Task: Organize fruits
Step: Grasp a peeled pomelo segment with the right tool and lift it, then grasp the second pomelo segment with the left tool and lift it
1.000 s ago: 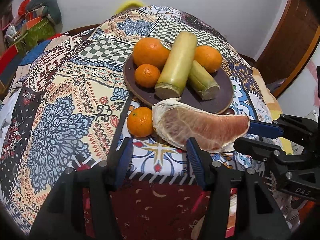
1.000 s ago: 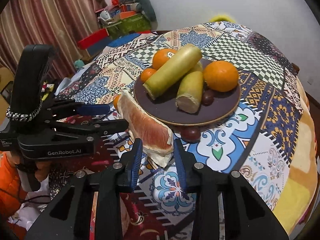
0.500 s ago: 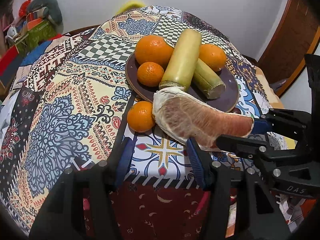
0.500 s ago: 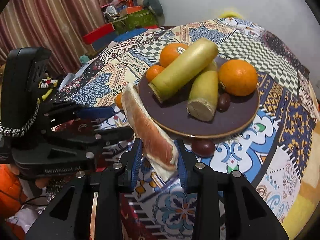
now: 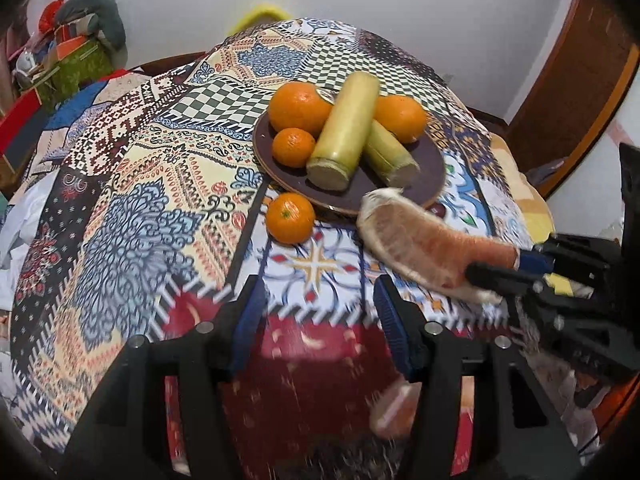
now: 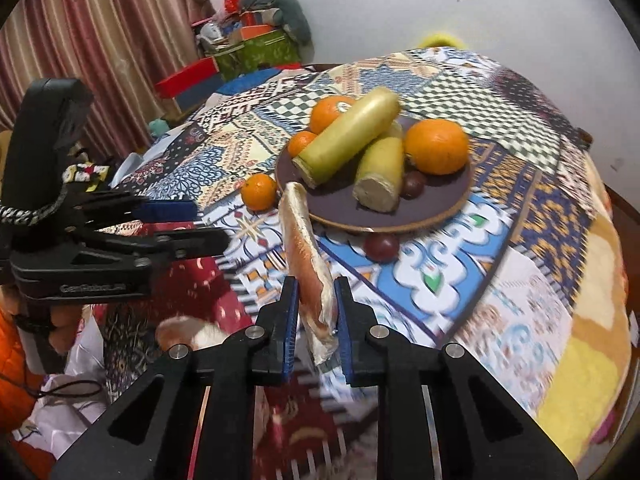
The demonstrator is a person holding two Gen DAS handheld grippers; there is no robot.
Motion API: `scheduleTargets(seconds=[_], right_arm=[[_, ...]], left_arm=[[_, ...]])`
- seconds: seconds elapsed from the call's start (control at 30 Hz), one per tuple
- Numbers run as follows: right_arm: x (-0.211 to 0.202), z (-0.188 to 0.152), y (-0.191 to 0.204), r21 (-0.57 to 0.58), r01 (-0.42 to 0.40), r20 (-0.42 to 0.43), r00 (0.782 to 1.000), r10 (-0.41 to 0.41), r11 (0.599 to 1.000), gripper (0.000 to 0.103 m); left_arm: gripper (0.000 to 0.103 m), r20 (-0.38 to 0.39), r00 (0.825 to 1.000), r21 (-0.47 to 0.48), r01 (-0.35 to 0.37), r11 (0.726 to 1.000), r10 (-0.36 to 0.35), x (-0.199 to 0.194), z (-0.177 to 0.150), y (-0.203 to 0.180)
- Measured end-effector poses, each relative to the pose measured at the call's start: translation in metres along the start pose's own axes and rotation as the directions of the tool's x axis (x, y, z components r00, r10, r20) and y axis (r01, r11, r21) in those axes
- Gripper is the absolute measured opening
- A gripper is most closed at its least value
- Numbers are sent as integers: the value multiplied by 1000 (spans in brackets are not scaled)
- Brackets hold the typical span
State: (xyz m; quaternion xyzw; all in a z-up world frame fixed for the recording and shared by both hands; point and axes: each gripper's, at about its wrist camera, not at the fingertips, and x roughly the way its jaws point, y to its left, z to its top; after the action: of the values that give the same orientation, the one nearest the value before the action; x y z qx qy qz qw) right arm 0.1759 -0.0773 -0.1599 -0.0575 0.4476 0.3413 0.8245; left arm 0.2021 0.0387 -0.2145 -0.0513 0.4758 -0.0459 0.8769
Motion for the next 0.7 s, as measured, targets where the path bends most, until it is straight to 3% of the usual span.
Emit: scheduleTargets(seconds=[0.5,0.7], right_arm=[[-48,-47,-3,66,110,7,994,-111,992,16],[-47,-48,5,53,97,13,995,-98,994,16]], left_arm=[[65,-78,997,30,-12,999,15,-26,-66,-15],[67,-60,997,63,-48,997,51,-20,-67,-21]])
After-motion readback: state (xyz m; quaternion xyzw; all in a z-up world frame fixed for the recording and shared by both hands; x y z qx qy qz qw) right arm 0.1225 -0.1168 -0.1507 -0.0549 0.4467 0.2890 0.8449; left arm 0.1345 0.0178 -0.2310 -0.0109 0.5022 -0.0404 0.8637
